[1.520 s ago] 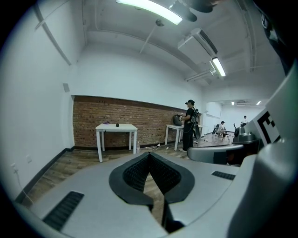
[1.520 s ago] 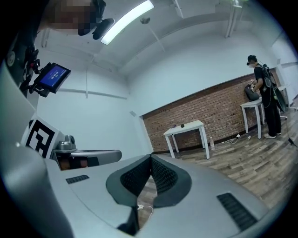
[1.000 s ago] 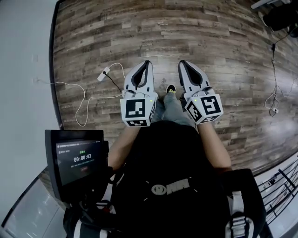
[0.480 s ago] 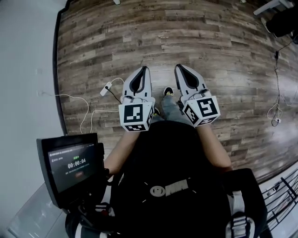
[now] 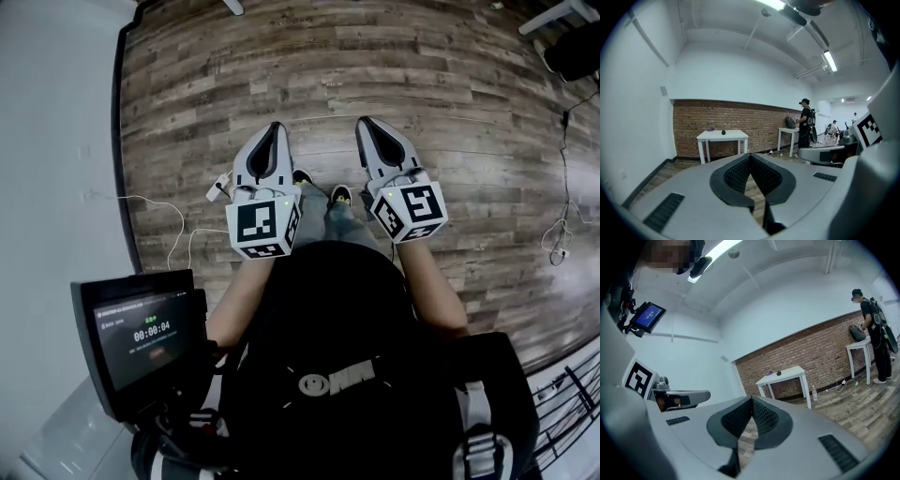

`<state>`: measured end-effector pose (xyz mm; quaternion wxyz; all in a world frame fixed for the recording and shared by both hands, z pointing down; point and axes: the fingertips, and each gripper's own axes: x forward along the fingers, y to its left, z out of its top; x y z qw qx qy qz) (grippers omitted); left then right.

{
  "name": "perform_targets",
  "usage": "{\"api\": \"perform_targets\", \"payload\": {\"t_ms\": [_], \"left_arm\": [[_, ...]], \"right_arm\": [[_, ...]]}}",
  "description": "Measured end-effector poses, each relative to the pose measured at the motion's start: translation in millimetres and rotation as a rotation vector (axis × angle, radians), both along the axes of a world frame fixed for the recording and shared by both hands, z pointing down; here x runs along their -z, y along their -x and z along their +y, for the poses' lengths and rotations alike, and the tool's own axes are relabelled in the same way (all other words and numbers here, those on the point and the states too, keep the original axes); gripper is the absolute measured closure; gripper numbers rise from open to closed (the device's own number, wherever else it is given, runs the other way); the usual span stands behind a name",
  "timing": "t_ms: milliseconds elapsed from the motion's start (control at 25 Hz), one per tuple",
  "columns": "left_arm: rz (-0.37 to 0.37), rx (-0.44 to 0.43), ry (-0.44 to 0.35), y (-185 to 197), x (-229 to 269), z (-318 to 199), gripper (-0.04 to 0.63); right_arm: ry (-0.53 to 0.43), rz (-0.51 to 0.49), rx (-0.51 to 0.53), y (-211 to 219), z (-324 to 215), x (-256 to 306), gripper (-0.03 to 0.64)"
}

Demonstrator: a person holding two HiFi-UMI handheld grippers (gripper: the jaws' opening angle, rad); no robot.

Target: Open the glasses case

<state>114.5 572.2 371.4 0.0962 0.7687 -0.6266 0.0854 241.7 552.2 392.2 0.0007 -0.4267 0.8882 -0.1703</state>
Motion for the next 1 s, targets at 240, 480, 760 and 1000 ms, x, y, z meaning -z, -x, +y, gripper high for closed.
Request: {"api": "perform_targets", "payload": {"t_ms": [240,480,760,1000], "left_arm": [[0.002,-0.007,0.003,19.1,-6.9,-36.2,0.596],[0.019,-0.053,-0.005,40.7,-6.6,-99.4,0.595],[0.036,-0.059,-0.022,94.7,-6.7,-159.1,0.597],[0.044,-0.053,-0.008,123.2,-8.5,-199.4,0.597]], "right_arm": [[-0.015,0.036,0.009,24.9,-33.4,-1.4,0.612],[-0.025,0.066,0.026,67.1,-89.5,3.7,0.612],[-0.053,0.111,0.039,122.6,-147.3,7.1,0.612],[-0.05,0.133,0.017,137.6,-184.2,7.8,0.612]]}}
